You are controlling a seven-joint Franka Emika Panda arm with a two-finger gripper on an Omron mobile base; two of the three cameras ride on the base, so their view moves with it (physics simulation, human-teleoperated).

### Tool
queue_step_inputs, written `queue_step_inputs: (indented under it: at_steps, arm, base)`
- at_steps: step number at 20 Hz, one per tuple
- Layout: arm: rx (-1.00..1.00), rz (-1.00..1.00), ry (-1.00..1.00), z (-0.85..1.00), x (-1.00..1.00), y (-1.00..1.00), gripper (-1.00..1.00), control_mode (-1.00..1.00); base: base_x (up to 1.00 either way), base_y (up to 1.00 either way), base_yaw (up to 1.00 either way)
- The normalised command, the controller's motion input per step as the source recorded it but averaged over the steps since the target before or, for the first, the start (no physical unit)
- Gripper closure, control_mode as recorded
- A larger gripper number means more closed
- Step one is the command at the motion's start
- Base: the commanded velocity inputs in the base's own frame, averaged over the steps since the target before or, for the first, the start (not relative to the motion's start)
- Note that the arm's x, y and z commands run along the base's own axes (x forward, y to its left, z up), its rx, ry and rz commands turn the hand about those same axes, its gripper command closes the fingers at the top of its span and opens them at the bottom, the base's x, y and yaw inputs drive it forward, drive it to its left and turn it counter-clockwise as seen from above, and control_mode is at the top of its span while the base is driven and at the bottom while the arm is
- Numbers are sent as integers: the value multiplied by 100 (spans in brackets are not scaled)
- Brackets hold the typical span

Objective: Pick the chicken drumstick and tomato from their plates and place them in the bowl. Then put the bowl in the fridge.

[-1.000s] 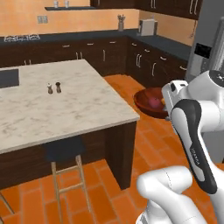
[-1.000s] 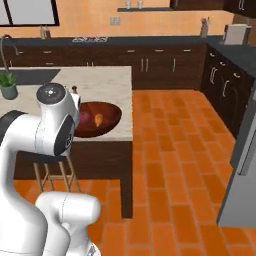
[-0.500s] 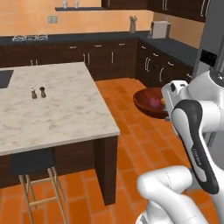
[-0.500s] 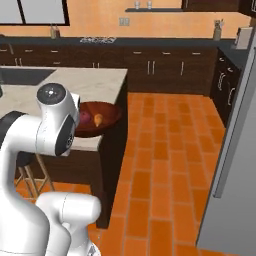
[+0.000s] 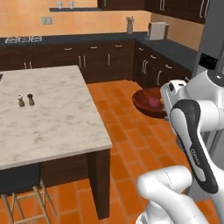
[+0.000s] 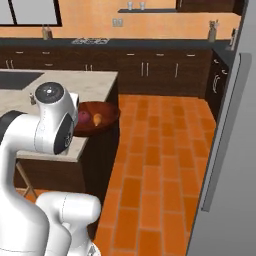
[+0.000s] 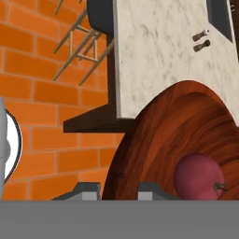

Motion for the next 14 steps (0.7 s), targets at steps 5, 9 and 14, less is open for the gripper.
queue_step_inputs:
  at_steps: [5, 9, 14]
  arm:
    - [0, 0, 0, 0, 0, 0, 100, 100]
    - [0, 0, 0, 0, 0, 0, 100, 100]
    - [0, 0, 0, 0, 0, 0, 100, 100]
  base:
    - [39, -27, -4]
    - [42, -66, 2]
    - [63, -42, 6]
